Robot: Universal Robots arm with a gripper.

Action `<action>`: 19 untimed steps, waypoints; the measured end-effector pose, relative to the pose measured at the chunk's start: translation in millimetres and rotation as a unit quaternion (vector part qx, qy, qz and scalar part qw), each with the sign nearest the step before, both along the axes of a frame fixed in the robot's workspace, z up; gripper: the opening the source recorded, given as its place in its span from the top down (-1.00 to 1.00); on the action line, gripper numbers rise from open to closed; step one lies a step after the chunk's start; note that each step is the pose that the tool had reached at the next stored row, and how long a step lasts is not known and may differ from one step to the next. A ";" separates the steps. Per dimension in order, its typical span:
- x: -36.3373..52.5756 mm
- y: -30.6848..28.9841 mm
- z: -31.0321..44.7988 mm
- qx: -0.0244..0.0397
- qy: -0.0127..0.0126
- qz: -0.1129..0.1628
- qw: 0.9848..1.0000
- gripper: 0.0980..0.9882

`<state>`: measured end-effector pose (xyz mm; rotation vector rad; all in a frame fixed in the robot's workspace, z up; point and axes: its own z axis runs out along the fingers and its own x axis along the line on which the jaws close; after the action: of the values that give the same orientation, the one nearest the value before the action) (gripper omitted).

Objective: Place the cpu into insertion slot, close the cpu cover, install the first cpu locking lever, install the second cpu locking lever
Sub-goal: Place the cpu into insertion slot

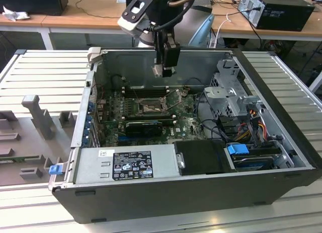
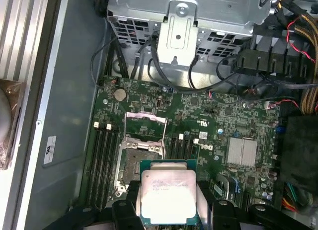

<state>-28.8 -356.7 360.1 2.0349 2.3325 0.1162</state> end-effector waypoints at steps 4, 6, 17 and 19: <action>-0.1 0.0 -2.5 0.000 0.007 -0.029 1.000 0.02; -0.1 0.0 -3.1 0.000 0.007 -0.041 0.999 0.02; 0.0 0.0 -10.7 0.000 0.007 -0.045 0.999 0.02; -0.1 0.0 -12.3 0.000 0.007 -0.046 0.999 0.02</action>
<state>-28.9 -356.8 347.8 2.1448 2.2428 0.0988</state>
